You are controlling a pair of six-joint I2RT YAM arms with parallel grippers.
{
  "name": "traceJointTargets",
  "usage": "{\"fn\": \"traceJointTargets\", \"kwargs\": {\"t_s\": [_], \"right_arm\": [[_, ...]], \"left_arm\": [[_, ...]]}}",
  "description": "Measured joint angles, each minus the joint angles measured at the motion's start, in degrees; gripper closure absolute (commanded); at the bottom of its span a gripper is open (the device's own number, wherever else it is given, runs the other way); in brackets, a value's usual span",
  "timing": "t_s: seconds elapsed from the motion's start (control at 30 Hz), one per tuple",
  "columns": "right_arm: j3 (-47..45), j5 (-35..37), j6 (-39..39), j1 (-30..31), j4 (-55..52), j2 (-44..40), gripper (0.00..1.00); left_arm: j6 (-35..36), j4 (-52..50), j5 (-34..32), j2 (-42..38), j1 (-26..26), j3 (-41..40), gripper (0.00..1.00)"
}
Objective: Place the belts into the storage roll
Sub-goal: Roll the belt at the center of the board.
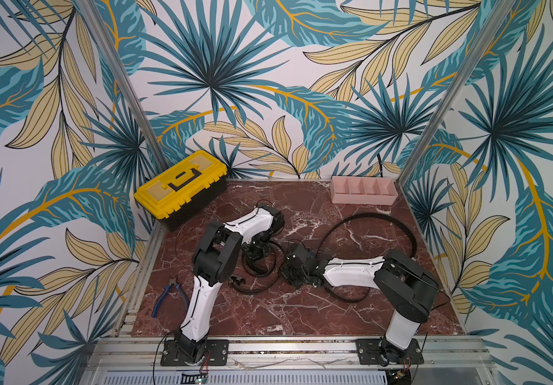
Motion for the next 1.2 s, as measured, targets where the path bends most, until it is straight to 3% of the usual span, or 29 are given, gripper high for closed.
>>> {"fn": "traceJointTargets", "kwargs": {"t_s": [0.4, 0.63, 0.8, 0.9, 1.0, 1.2], "right_arm": [[-3.58, 1.36, 11.10, 5.60, 8.59, -0.17, 0.83], [-3.58, 0.52, 13.20, 5.70, 9.70, -0.20, 0.57], [-3.54, -0.92, 11.28, 5.66, 10.32, -0.42, 0.51], [-4.44, -1.51, 6.56, 5.14, 8.57, -3.74, 0.50], [-4.24, -2.34, -2.91, 3.39, 4.33, -10.43, 0.45], [2.25, -4.50, -33.05, -0.66, -6.16, -17.25, 0.42]], "left_arm": [[-8.72, 2.03, 2.89, -0.22, -0.28, -0.63, 1.00], [-9.51, 2.38, 3.08, -0.31, -0.28, -0.87, 1.00], [-9.18, 2.38, 2.95, -0.33, -0.28, -0.96, 1.00], [-8.55, 2.43, 2.89, -0.42, -0.31, -1.11, 1.00], [-7.91, 2.45, 2.84, -0.42, -0.31, -1.25, 1.00], [-6.78, 2.58, 2.89, -0.57, -0.28, -1.36, 1.00]]}}
